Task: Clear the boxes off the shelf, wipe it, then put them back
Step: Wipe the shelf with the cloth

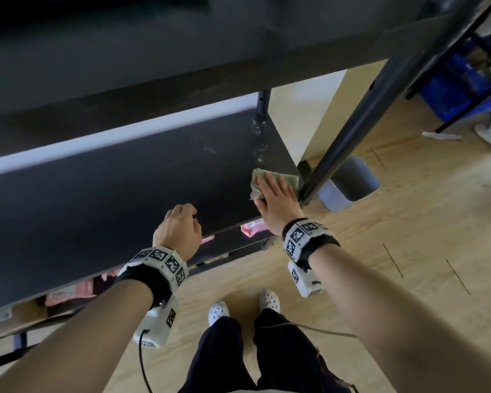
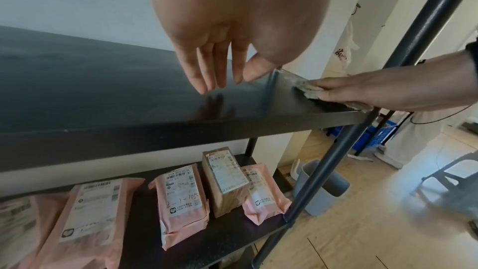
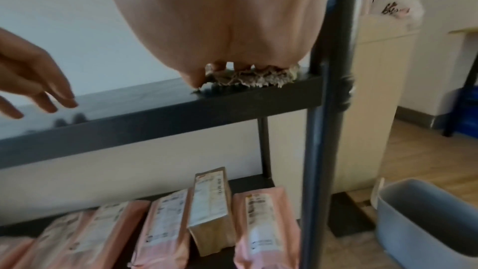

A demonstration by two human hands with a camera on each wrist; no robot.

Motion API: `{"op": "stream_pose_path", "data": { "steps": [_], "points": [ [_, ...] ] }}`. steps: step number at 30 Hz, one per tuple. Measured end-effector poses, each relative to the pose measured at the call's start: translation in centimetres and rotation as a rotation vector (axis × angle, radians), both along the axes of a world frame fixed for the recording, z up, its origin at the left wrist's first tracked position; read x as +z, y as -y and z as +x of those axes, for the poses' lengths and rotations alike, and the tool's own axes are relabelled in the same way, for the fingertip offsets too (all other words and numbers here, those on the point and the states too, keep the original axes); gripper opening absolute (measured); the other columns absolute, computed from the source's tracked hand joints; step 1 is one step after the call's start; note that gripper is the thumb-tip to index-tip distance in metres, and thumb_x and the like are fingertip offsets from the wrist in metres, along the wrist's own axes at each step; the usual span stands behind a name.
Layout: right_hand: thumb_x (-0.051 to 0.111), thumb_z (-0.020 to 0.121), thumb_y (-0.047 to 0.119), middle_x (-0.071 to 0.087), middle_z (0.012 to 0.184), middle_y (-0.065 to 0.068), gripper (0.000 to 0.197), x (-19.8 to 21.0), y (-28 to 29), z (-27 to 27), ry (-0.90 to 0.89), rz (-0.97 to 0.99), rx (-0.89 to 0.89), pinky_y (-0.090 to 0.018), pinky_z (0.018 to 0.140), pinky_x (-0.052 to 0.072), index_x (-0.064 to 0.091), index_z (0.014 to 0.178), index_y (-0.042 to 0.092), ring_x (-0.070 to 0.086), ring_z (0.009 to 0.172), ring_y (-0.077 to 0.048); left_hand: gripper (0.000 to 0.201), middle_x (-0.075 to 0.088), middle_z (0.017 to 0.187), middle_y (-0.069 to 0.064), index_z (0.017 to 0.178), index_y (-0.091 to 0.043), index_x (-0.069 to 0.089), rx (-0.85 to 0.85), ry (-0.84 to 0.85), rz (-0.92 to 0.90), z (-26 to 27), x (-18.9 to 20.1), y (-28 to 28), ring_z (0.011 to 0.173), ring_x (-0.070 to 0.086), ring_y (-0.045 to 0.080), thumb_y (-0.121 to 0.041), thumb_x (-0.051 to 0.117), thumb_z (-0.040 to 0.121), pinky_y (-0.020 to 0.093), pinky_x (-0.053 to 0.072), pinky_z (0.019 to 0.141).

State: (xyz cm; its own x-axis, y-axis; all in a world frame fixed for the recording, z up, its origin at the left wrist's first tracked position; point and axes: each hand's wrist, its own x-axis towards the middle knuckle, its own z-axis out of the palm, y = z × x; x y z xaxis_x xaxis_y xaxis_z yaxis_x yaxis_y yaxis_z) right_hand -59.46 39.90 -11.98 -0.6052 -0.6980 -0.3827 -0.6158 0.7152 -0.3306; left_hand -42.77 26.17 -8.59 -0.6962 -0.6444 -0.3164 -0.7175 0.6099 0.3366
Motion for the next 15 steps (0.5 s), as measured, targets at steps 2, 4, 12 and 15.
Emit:
{"op": "stream_pose_path", "data": {
  "steps": [2,4,12,15],
  "points": [
    [0.027,0.101,0.035,-0.017,0.159,-0.004,0.057,0.0,-0.3,-0.3,-0.003,0.006,-0.041,-0.042,0.117,-0.006,0.003,0.152,0.03,-0.013,0.147,-0.028,0.03,0.056,0.122,0.005,0.123,-0.012,0.052,0.009,-0.001,-0.001,-0.4,0.1,-0.2,0.111,0.053,0.021,-0.019,0.042,0.095,0.036,0.049,0.081],
    [0.029,0.1,0.039,-0.018,0.159,-0.004,0.057,0.1,-0.1,1.6,0.024,-0.011,-0.003,-0.044,0.114,-0.009,0.003,0.151,0.035,-0.015,0.146,-0.031,0.03,0.056,0.122,0.005,0.123,-0.012,0.052,0.014,0.0,-0.006,-0.9,0.2,-0.3,0.111,0.053,0.021,-0.019,0.042,0.095,0.037,0.049,0.082],
    [0.024,0.101,0.037,-0.008,0.16,-0.002,0.053,-0.7,2.7,-0.7,0.003,-0.038,0.173,-0.039,0.118,-0.004,0.006,0.151,0.033,-0.007,0.148,-0.025,0.031,0.054,0.125,0.003,0.124,-0.012,0.05,0.017,0.049,-0.044,-2.7,0.8,0.1,0.114,0.05,0.02,-0.019,0.04,0.095,0.037,0.047,0.084],
    [0.026,0.101,0.036,-0.007,0.161,-0.002,0.053,-0.3,4.2,-4.2,0.018,0.002,0.015,-0.043,0.119,-0.001,0.007,0.151,0.032,-0.004,0.148,-0.027,0.031,0.051,0.128,0.003,0.124,-0.012,0.05,-0.011,0.092,-0.046,-2.9,1.2,0.5,0.118,0.048,0.02,-0.02,0.04,0.096,0.037,0.047,0.086]
  ]
}}
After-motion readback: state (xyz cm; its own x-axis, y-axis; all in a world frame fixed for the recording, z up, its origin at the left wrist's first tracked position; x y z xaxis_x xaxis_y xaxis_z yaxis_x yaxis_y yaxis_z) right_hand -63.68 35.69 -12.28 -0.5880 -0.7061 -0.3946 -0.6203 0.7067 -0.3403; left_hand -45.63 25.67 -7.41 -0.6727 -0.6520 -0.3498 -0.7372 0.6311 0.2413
